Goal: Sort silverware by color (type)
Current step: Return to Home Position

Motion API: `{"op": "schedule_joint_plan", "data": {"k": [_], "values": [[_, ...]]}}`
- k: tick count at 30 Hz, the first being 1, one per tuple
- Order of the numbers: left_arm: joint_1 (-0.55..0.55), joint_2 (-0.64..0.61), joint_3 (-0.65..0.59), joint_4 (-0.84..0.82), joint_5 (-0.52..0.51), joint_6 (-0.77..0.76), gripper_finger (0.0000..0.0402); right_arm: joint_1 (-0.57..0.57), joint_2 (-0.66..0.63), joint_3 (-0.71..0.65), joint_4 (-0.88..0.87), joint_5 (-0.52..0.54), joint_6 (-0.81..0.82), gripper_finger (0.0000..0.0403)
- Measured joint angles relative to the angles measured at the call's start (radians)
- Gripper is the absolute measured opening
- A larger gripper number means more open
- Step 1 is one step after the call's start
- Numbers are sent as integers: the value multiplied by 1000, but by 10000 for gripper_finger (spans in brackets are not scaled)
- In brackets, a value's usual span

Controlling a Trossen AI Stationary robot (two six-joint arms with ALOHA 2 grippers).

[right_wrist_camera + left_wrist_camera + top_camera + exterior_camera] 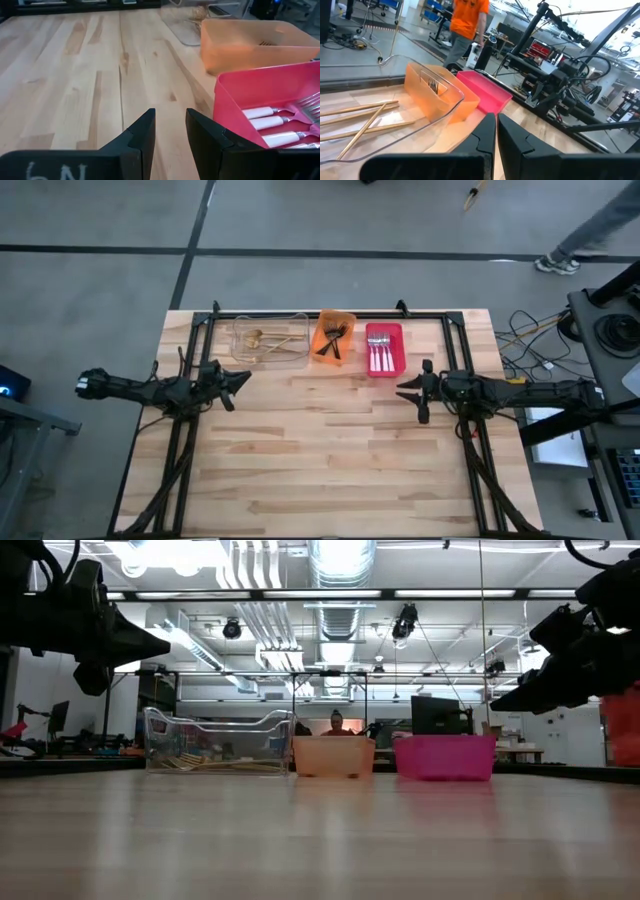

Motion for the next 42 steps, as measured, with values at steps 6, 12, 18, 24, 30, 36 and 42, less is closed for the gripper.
{"op": "schedule_joint_plan", "data": {"k": [6, 12, 18, 24, 30, 36, 42], "values": [[0, -1, 0, 1, 0, 0, 0, -3, 1, 0, 6, 27, -86, 100], [0, 0, 0, 1, 0, 0, 0, 16, -45, -1, 22, 57, -252, 100], [0, -1, 1, 0, 1, 0, 0, 21, -161, 6, -4, 55, -229, 100], [0, 3, 1, 1, 1, 0, 0, 32, -290, 6, -9, 50, -248, 100], [0, 7, 1, 0, 1, 0, 0, 61, -385, 8, -9, 54, -253, 100], [0, 12, 1, 0, 1, 0, 0, 64, -384, 8, 1, 52, -252, 100], [0, 16, 1, 0, 1, 0, 0, 64, -383, 17, 10, 52, -289, 100]]}}
